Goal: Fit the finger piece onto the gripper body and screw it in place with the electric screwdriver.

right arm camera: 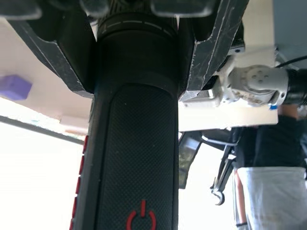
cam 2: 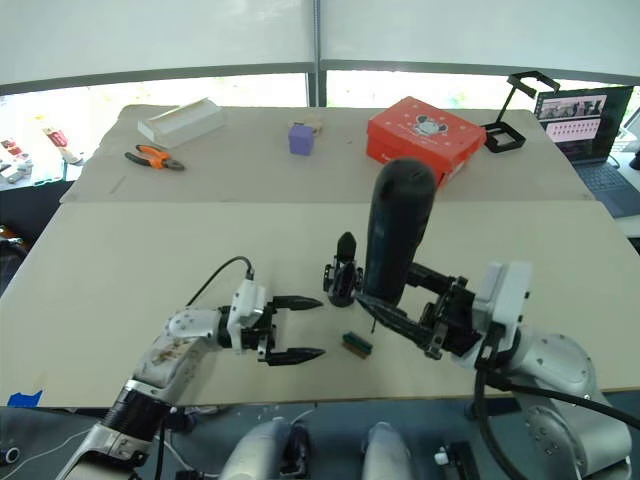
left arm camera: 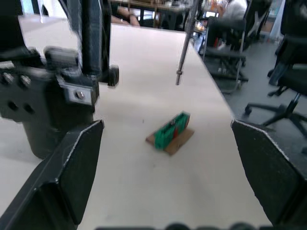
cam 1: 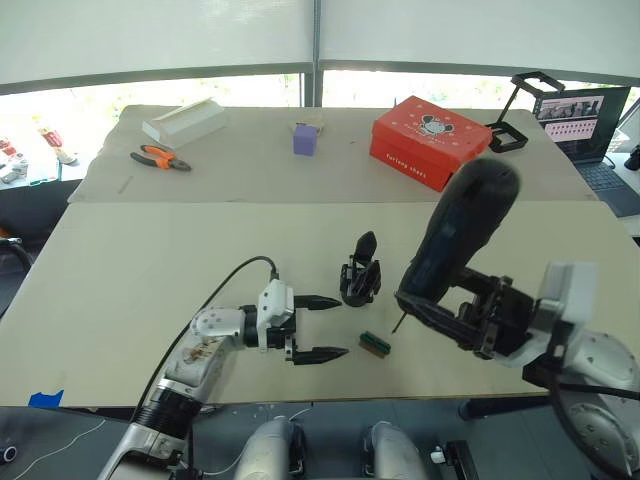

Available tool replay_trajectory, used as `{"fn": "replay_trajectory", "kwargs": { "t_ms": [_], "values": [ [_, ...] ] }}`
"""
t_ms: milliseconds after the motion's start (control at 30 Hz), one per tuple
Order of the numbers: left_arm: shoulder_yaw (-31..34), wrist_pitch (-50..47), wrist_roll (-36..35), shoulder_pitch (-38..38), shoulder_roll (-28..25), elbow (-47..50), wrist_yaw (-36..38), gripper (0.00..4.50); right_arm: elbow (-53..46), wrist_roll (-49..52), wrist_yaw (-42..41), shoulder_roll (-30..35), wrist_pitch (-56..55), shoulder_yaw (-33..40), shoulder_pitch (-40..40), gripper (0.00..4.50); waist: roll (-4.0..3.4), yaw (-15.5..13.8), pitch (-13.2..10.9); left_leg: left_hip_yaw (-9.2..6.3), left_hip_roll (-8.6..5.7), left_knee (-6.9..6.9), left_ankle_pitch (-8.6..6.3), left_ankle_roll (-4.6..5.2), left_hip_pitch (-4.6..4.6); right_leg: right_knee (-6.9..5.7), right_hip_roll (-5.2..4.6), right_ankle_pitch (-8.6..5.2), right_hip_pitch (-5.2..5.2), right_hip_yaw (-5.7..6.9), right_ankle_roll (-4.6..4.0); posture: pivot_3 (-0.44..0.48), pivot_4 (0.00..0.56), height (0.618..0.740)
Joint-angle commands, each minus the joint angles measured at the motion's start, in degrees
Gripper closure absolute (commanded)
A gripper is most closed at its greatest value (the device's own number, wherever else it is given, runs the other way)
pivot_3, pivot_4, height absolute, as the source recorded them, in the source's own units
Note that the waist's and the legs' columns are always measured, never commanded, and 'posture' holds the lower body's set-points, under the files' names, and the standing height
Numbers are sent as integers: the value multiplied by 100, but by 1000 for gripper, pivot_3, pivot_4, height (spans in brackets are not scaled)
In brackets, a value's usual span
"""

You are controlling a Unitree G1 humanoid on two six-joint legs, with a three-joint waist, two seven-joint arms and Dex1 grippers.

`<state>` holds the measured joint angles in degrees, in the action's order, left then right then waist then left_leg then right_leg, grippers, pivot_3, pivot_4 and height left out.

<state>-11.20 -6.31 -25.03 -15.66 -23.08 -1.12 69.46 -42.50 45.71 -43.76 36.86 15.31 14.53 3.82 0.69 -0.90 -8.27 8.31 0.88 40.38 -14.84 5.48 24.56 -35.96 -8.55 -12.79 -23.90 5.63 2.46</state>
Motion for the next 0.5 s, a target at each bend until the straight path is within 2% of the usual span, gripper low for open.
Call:
{"fn": "replay_trajectory", "kwargs": {
  "t_ms": [33, 267, 500],
  "values": [
    [460, -476, -654, -121, 58, 580, -270, 0, -190, 518, 168, 215, 96, 510, -292, 2585, 0, -1, 0, 0, 0, 0, 0, 0, 0, 0, 0, 0, 1, 0, 0, 0, 150, 740],
    [908, -841, -1030, -306, 64, 836, -578, 0, 192, 1049, 472, 561, 438, 829, -1076, 2585, 0, 13, 0, 0, -2, 0, 0, 0, -2, 1, 3, 0, 9, 3, 0, 0, 150, 740],
    [1195, -1037, -1315, -513, 165, 987, -894, 0, 796, 1256, 475, 687, 645, 804, -1993, 2585, 1, 0, -1, 0, -4, 1, 1, 0, -2, 4, 3, 1, 15, 7, 2, 0, 150, 740]
  ]
}}
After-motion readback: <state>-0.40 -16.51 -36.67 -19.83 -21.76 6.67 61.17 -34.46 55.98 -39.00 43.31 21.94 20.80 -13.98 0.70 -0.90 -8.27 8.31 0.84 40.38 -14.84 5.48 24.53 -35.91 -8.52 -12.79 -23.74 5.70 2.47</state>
